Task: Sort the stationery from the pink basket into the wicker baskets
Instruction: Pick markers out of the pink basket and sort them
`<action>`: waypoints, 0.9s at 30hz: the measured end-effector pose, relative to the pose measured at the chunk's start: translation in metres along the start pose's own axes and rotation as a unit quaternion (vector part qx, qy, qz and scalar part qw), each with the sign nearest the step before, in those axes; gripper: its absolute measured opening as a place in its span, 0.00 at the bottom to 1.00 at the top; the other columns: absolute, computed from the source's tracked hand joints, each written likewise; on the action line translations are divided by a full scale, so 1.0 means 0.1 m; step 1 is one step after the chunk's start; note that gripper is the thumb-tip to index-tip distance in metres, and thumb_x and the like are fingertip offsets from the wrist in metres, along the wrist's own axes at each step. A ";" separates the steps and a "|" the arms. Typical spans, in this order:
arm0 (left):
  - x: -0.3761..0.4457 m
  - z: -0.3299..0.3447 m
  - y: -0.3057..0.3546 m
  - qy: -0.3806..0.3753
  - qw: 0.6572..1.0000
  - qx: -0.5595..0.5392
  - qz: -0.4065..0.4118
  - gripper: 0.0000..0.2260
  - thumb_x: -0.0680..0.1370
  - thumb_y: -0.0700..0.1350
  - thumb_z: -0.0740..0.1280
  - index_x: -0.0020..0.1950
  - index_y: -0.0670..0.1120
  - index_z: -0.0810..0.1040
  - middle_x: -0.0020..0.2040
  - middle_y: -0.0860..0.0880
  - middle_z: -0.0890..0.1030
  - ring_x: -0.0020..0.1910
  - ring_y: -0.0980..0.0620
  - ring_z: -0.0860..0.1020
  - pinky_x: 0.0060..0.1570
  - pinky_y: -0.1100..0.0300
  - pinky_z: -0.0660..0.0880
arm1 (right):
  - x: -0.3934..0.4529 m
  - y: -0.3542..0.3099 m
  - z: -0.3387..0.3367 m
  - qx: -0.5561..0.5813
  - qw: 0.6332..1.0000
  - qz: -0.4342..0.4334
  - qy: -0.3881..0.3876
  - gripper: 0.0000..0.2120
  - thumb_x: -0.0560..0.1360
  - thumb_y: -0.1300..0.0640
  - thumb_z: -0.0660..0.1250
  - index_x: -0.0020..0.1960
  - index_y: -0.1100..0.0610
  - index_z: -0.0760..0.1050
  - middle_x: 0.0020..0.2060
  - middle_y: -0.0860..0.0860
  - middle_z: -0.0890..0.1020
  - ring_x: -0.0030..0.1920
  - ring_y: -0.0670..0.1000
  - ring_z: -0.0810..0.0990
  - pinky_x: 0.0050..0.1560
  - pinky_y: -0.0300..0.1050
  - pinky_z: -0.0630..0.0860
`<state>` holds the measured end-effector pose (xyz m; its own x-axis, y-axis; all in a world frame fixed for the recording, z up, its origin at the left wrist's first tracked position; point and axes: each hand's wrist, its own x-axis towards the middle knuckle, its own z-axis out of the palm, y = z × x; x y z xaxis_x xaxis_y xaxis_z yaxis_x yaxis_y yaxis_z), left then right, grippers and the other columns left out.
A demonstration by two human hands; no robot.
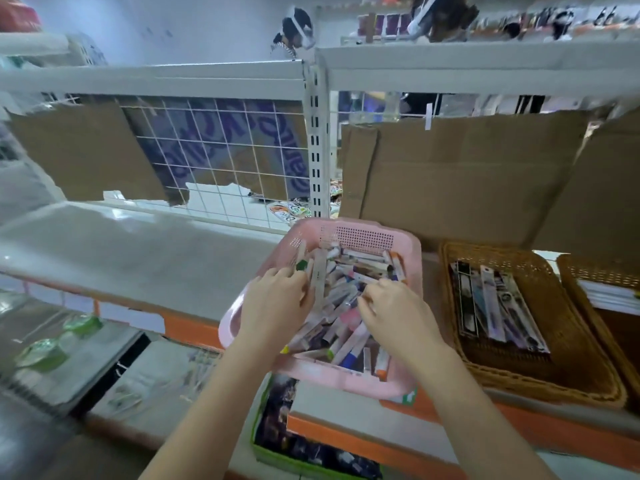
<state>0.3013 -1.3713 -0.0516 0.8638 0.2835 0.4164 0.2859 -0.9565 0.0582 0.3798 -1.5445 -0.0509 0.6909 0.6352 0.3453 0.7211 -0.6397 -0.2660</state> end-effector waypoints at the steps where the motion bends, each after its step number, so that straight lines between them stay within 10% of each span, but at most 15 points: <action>1: 0.00 0.02 -0.02 -0.002 1.000 -0.006 0.010 0.12 0.80 0.51 0.59 0.43 0.47 0.77 0.41 0.50 0.79 0.43 0.47 0.75 0.37 0.57 0.63 | 0.02 0.00 0.01 -0.006 1.000 0.008 -0.008 0.11 0.79 0.53 0.57 0.48 0.55 0.76 0.45 0.49 0.78 0.49 0.51 0.76 0.43 0.41 0.69; 15: 0.11 0.16 -0.19 -0.078 0.982 -0.069 0.158 0.13 0.80 0.54 0.56 0.52 0.48 0.75 0.51 0.48 0.79 0.52 0.46 0.75 0.42 0.56 0.63 | 0.34 -0.34 0.03 -0.152 0.955 0.023 -0.253 0.14 0.74 0.61 0.63 0.59 0.53 0.76 0.58 0.50 0.75 0.56 0.53 0.75 0.53 0.50 0.76; 27: 0.03 0.18 -0.25 -0.105 0.968 -0.166 0.157 0.12 0.79 0.55 0.59 0.56 0.50 0.76 0.52 0.51 0.78 0.50 0.50 0.74 0.41 0.62 0.66 | 0.24 -0.37 -0.22 -0.077 0.993 0.002 -0.091 0.04 0.77 0.54 0.66 0.51 0.50 0.77 0.46 0.41 0.74 0.51 0.43 0.71 0.49 0.38 0.68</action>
<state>0.3046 -1.3452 -0.0683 0.9617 -0.0506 0.2692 -0.1236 -0.9572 0.2618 0.3686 -1.5150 -0.0128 0.7013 0.6918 0.1722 0.7120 -0.6917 -0.1208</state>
